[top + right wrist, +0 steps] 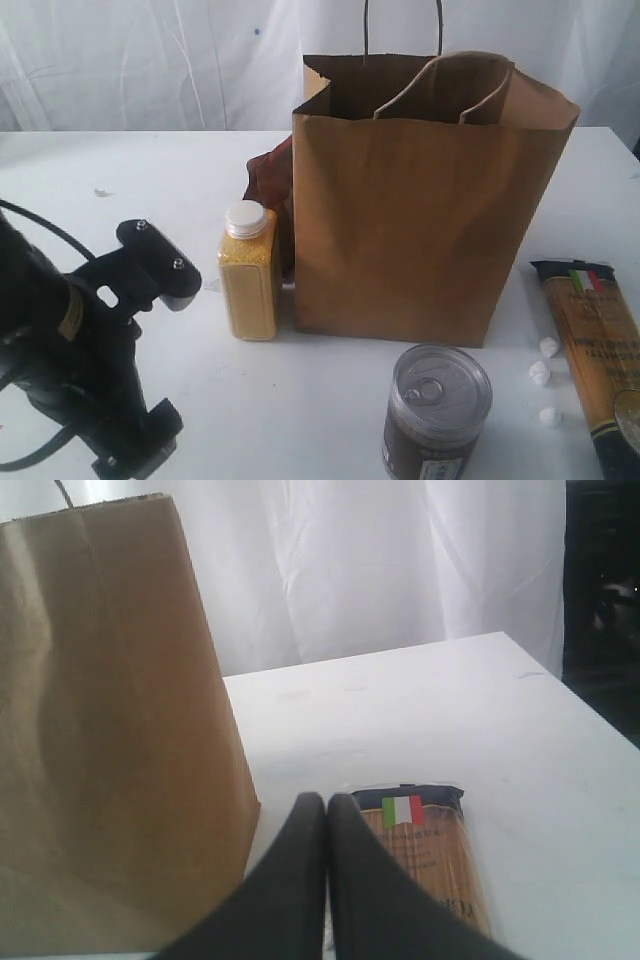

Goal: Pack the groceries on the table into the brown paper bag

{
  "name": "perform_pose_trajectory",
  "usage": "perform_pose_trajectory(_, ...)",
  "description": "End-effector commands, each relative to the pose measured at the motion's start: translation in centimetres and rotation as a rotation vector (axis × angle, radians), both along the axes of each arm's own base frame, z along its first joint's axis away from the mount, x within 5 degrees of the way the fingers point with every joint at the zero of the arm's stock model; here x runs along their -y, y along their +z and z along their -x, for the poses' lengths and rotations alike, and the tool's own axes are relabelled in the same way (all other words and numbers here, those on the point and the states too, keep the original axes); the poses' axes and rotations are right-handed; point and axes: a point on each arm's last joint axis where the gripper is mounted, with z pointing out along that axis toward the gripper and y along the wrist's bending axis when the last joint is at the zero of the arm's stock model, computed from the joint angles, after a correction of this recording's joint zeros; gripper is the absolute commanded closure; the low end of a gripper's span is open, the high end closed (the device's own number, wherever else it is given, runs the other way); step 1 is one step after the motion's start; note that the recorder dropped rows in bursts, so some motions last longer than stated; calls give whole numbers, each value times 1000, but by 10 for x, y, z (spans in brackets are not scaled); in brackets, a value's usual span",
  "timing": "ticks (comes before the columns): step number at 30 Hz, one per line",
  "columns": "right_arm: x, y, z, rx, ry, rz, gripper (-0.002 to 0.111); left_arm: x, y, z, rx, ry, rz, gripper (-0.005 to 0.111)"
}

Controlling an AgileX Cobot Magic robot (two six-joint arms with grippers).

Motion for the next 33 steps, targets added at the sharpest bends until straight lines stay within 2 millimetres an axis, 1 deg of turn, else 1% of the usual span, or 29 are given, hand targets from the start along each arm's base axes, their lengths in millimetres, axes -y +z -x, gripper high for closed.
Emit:
perform_pose_trajectory(1,0,1,0,7,3,-5,108,2,-14,3,26,46,93,2)
perform_pose_trajectory(4,0,1,0,7,3,-5,108,2,-18,3,37,79,132,2)
perform_pose_trajectory(6,0,1,0,7,3,-5,108,4,-18,2,49,94,158,2)
perform_pose_trajectory(19,0,1,0,7,3,-5,108,16,-9,-7,147,110,327,2)
perform_pose_trajectory(25,0,1,0,7,3,-5,108,25,-1,-13,225,104,454,2)
perform_pose_trajectory(29,0,1,0,7,3,-5,108,27,1,-14,241,102,480,2)
perform_pose_trajectory(31,0,1,0,7,3,-5,108,27,1,-14,241,102,480,4)
perform_pose_trajectory(33,0,1,0,7,3,-5,108,27,1,-14,241,102,480,14)
